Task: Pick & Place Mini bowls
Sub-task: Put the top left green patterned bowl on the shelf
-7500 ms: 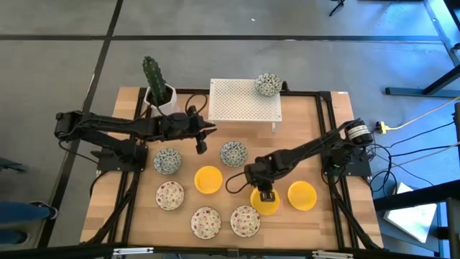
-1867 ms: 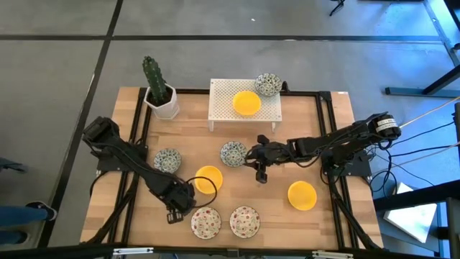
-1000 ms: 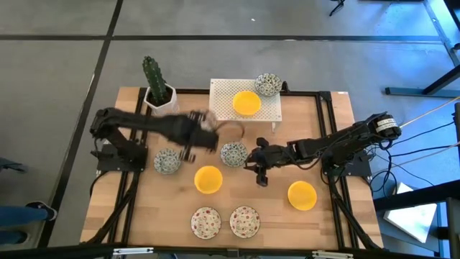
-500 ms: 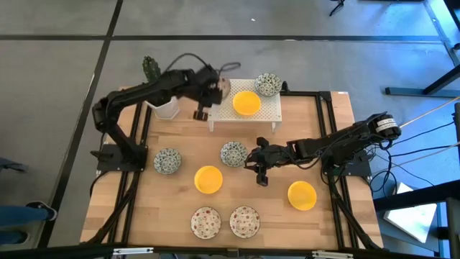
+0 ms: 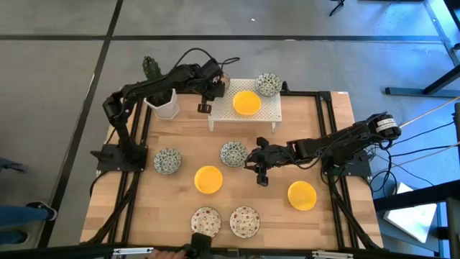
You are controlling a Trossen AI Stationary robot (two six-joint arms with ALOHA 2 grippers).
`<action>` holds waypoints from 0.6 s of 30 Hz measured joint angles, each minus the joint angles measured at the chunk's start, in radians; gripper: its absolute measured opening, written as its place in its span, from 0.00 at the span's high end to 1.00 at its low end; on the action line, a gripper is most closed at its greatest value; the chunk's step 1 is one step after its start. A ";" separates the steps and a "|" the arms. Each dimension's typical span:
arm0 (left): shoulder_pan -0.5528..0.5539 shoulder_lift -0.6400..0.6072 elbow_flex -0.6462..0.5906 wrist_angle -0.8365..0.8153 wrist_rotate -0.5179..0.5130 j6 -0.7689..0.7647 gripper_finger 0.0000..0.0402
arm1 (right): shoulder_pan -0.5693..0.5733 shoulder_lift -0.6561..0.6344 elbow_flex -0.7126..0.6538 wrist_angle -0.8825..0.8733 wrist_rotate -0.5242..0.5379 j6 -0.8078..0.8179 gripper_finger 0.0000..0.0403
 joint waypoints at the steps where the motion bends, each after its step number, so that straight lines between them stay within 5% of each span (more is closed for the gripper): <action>1: 0.000 0.002 0.000 0.006 0.000 -0.005 0.97 | 0.000 0.000 0.000 -0.005 0.000 -0.002 0.71; 18: -0.031 0.000 0.083 0.003 0.023 -0.166 0.83 | -0.014 0.000 0.000 -0.049 0.000 -0.011 0.71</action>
